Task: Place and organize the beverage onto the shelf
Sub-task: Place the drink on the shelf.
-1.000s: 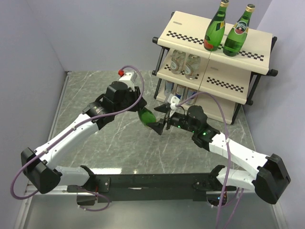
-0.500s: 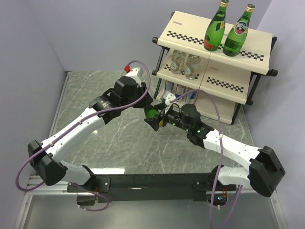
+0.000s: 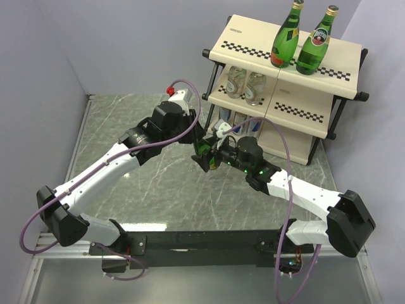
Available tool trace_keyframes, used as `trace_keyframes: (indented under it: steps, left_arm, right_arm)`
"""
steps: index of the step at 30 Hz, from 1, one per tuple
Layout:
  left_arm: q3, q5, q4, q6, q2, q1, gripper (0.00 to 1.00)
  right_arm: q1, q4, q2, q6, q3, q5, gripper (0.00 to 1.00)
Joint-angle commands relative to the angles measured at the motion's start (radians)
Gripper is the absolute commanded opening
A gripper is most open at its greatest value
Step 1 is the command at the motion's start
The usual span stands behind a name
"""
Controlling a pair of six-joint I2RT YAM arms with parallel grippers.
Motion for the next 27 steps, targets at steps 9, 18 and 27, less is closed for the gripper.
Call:
trace_keyframes:
  steps: [9, 18, 27]
  left_arm:
    - [0.093, 0.017, 0.151, -0.036, -0.036, -0.007, 0.00]
    - [0.101, 0.004, 0.138, -0.026, -0.033, -0.007, 0.00]
    - [0.078, 0.030, 0.166, -0.036, -0.044, -0.007, 0.00]
  right_arm:
    - [0.009, -0.031, 0.045, -0.020, 0.085, 0.003, 0.87]
    - [0.009, -0.044, 0.046, -0.038, 0.091, -0.007, 0.68]
    - [0.009, -0.048, -0.006, -0.066, 0.095, -0.044, 0.00]
